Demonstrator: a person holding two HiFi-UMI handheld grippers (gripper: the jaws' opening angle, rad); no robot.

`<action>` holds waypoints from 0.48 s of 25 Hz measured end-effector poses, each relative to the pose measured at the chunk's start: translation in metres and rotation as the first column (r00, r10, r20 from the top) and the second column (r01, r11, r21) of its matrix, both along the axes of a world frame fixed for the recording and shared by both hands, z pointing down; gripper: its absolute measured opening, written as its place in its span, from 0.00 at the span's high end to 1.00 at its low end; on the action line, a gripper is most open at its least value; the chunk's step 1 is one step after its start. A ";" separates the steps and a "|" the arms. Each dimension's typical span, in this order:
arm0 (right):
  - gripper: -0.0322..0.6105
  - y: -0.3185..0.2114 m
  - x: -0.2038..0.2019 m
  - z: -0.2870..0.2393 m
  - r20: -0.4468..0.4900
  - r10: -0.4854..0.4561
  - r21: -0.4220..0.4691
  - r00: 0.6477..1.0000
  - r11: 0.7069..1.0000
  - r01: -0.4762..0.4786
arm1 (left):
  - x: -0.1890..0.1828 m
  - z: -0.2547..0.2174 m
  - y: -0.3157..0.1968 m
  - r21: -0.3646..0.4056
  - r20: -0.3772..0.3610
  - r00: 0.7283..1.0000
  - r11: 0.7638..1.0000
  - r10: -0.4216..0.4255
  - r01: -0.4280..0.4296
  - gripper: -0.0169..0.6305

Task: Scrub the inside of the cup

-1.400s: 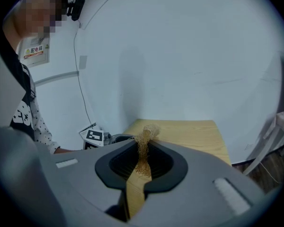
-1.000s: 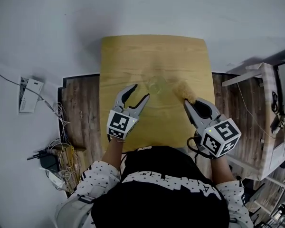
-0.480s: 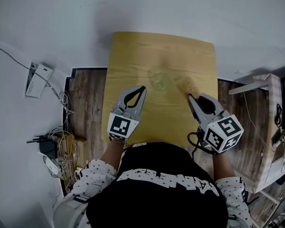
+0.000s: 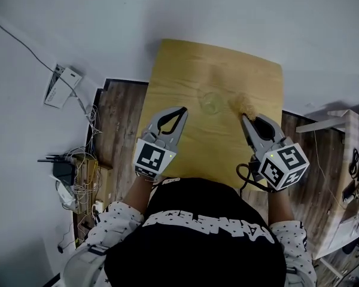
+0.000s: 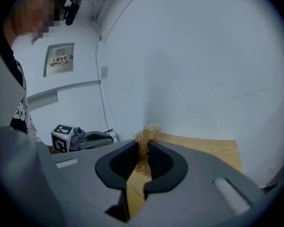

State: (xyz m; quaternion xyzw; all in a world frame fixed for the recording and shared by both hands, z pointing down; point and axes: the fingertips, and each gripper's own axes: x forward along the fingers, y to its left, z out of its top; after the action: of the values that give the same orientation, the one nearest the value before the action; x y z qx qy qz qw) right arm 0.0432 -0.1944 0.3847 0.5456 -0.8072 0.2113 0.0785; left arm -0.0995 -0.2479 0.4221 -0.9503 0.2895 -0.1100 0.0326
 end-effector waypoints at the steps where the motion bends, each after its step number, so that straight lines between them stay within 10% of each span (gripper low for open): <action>1: 0.86 0.000 0.000 -0.001 0.003 -0.006 0.007 1.000 1.000 0.006 | 0.000 -0.007 0.001 0.011 -0.001 1.000 1.000 0.001 -0.001 0.97; 12: 0.86 0.001 0.011 -0.017 0.029 -0.035 0.080 0.999 0.996 0.032 | -0.001 -0.048 0.003 0.090 0.038 0.999 0.996 -0.025 0.022 0.97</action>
State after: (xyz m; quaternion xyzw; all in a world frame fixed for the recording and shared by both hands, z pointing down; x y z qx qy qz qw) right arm 0.0544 -0.1936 0.3677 0.5314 -0.8251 0.1858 0.0477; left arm -0.1010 -0.2447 0.3744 -0.9421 0.3047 -0.1156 0.0796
